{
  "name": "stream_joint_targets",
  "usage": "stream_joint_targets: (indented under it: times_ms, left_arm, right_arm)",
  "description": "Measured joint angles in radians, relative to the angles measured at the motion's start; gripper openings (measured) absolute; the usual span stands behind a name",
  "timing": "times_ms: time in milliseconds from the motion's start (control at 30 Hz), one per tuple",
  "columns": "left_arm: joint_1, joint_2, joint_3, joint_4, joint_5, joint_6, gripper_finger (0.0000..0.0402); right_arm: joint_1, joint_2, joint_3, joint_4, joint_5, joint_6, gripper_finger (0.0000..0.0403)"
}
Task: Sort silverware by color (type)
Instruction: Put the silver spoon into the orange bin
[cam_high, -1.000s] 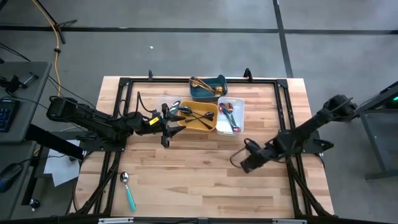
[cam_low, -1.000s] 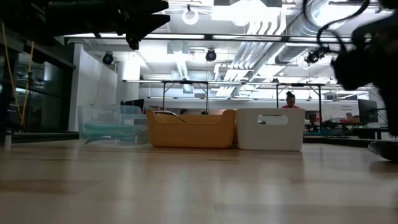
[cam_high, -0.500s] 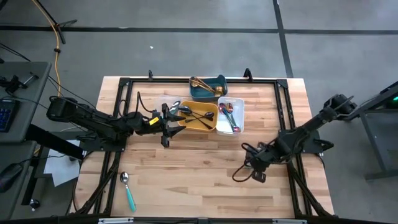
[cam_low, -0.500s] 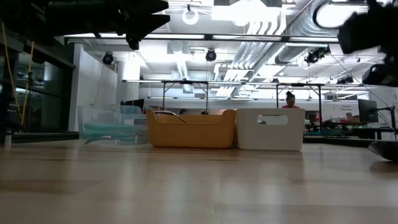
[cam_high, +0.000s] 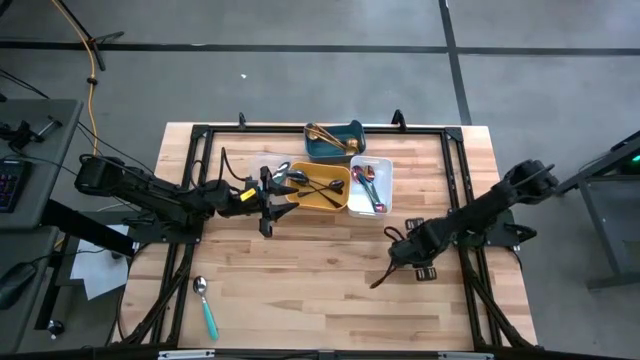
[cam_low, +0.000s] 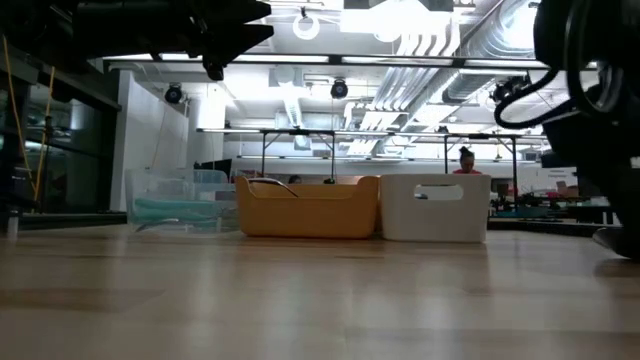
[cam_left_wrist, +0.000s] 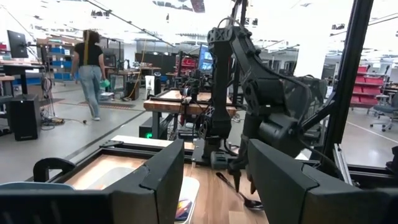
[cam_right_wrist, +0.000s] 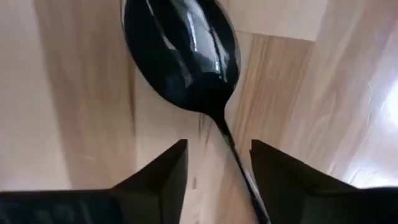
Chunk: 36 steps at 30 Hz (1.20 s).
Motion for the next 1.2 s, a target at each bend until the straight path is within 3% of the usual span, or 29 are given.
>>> stream_joint_targets:
  times_ms: [167,300,400,600,900,1000,1100,1200]
  left_arm:
    - [0.0,0.0,0.0,-0.004,0.0,0.0,0.017]
    - [0.0,0.0,0.0,-0.004,0.0,0.0,0.017]
    - [0.0,0.0,0.0,-0.004,0.0,-0.002,0.017]
    - [0.0,0.0,0.0,0.0,0.0,-0.05,0.017]
    - [0.0,-0.017,-0.001,0.007,0.004,-0.052,0.017]
    - [0.0,-0.063,-0.004,-0.004,0.064,-0.032,0.017]
    - [0.0,-0.142,-0.025,-0.021,0.133,-0.003,0.017]
    - [0.0,-0.234,-0.064,-0.056,0.137,0.003,0.017]
  right_arm:
    - [0.0,0.055,0.001,0.021,0.041,-0.095,0.0184]
    - [0.0,0.089,0.005,0.019,0.034,-0.129,0.0171]
    - [0.0,0.104,0.005,0.019,0.019,-0.127,0.0134]
    - [0.001,0.11,0.005,0.023,-0.007,-0.081,0.0015]
    - [0.001,0.109,0.049,-0.03,-0.001,-0.01,0.0008]
    - [0.0,0.072,0.074,-0.034,0.046,0.022,0.0005]
    - [0.027,0.008,0.079,0.058,0.113,0.113,0.0004]
    - [0.068,-0.055,0.037,0.272,0.216,0.201,0.0003]
